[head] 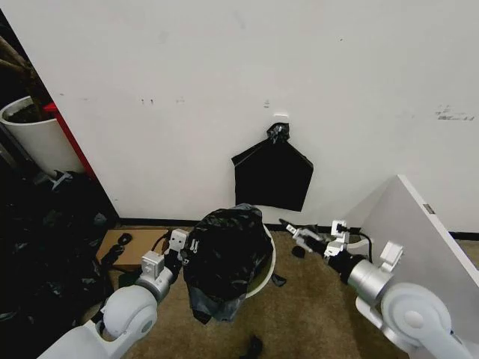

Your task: Place the garbage bag over the trash bin.

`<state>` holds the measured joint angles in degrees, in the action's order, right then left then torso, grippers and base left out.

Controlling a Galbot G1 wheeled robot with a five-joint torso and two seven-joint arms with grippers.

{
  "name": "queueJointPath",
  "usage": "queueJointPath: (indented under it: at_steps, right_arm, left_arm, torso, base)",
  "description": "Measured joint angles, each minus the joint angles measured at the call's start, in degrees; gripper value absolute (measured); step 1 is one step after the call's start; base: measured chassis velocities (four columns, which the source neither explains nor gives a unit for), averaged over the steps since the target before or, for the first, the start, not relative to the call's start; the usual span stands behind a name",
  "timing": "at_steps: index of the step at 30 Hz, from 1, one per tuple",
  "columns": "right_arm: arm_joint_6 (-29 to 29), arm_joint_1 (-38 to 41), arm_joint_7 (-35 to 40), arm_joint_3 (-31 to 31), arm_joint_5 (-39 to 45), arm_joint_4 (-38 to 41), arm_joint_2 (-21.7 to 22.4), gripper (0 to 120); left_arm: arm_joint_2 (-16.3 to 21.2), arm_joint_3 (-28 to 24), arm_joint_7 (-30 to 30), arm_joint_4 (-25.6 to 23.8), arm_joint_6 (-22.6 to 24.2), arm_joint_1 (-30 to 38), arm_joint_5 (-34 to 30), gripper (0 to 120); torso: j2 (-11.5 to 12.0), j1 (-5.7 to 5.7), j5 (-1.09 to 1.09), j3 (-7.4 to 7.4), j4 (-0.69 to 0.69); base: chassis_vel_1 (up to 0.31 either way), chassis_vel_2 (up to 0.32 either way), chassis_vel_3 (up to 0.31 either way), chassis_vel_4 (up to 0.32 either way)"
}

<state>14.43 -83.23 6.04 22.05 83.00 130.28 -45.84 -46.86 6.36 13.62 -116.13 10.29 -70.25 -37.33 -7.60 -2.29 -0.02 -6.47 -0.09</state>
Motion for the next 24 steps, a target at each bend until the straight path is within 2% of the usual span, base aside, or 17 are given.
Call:
queueJointPath:
  at_steps: [6, 10, 13, 16, 19, 21, 24]
  right_arm:
    - [0.4, -2.1, 0.6, -2.6, -1.3, 4.7, -3.2, 95]
    - [0.5, -2.5, 1.0, -5.1, -6.2, 4.9, -5.1, 81]
    - [0.1, -2.5, 2.0, -6.0, -9.2, 4.0, -5.9, 66]
    - [-0.6, -2.5, 2.8, -6.7, -12.8, 3.3, -6.4, 68]
    - [-1.3, -2.3, 3.7, -7.5, -16.4, 2.7, -6.7, 78]
    - [-1.3, -2.4, 3.8, -7.7, -16.7, 2.7, -6.7, 78]
    - [-1.4, -2.4, 4.0, -8.1, -17.2, 2.7, -6.8, 67]
  left_arm:
    - [0.0, 0.0, 0.5, 0.2, 0.5, 0.7, -3.3, 1]
    - [-0.3, 0.0, 0.9, 0.1, 0.8, 1.0, -4.2, 1]
    - [-0.4, 0.0, 1.0, -0.1, 0.8, 1.1, -4.3, 1]
    - [-0.3, 0.0, 1.0, -0.2, 0.8, 1.0, -4.3, 1]
    - [-0.2, 0.0, 1.0, -0.5, 0.9, 0.8, -4.1, 1]
    - [-0.3, 0.0, 1.0, -0.5, 0.9, 0.8, -4.1, 1]
    - [-0.4, -0.1, 1.0, -0.5, 0.9, 0.8, -4.1, 1]
  torso:
    - [0.0, 0.00, -0.03, 0.00, 0.00]
    - [0.0, 0.00, -0.02, 0.00, 0.00]
    - [0.0, 0.00, -0.01, 0.00, 0.00]
    - [0.0, 0.00, -0.01, 0.00, 0.00]
    - [0.0, 0.00, -0.01, 0.00, 0.01]
    - [0.0, 0.00, -0.01, 0.00, 0.00]
    - [0.0, 0.00, -0.02, 0.00, 0.00]
  base:
    - [0.000, 0.000, 0.000, 0.000]
    - [0.000, 0.000, 0.000, 0.000]
    - [0.000, 0.000, 0.000, 0.000]
    - [0.000, 0.000, 0.000, 0.000]
    - [0.000, 0.000, 0.000, 0.000]
    - [0.000, 0.000, 0.000, 0.000]
    - [0.000, 0.000, 0.000, 0.000]
